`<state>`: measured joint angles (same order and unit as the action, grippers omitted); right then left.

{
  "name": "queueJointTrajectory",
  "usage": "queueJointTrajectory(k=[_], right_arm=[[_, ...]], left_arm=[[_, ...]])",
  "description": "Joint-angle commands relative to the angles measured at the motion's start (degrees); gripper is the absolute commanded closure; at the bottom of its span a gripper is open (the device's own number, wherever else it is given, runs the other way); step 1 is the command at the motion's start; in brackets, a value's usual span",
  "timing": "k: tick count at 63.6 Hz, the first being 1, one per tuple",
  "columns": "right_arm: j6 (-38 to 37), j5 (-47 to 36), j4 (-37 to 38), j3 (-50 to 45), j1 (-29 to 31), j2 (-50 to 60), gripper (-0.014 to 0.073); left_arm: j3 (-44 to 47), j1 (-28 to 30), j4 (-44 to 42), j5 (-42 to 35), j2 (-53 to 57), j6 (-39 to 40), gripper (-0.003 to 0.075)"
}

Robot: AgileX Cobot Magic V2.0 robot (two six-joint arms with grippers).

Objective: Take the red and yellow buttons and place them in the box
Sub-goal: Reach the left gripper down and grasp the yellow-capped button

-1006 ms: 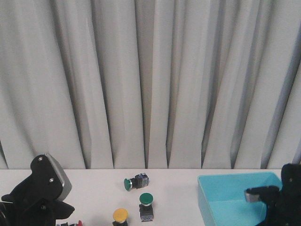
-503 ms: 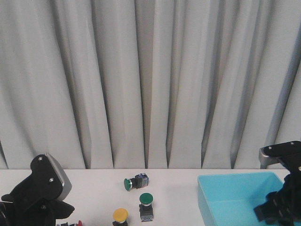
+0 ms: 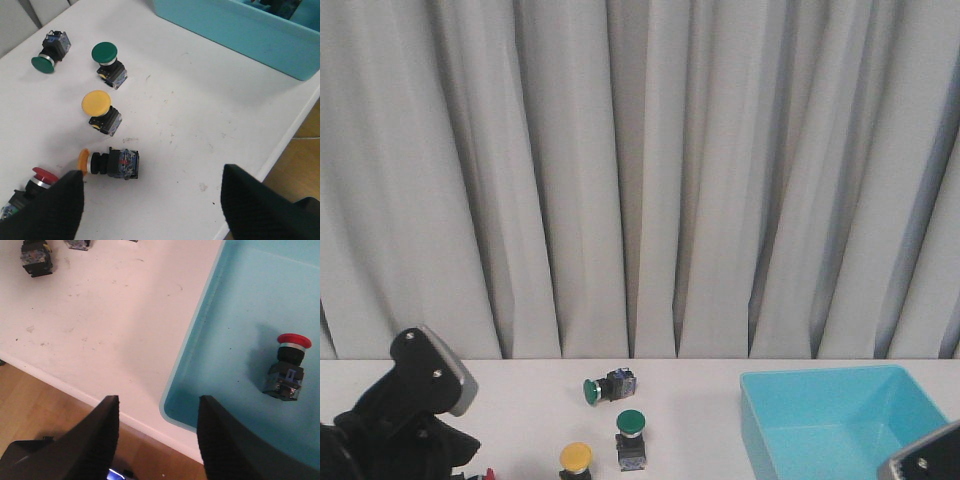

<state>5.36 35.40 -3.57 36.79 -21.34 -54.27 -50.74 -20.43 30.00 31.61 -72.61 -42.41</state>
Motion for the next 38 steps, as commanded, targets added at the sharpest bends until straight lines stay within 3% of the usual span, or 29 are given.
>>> queueJointTrajectory(k=[1, 17, 38], right_arm=[[0.4, -4.4, 0.3, 0.8, -0.1, 2.4, 0.0242], [1.7, -4.4, 0.3, 0.8, -0.1, 3.6, 0.0242], [1.8, -4.2, 0.0, 0.8, -0.1, 3.6, 0.0242]], left_arm=[[-2.7, 0.0, 1.3, -4.8, -2.1, 2.4, 0.0161], [-15.3, 0.0, -3.3, 0.3, -16.8, 3.4, 0.0161], [-36.2, 0.0, -14.8, 17.4, -33.7, 1.6, 0.0127]])
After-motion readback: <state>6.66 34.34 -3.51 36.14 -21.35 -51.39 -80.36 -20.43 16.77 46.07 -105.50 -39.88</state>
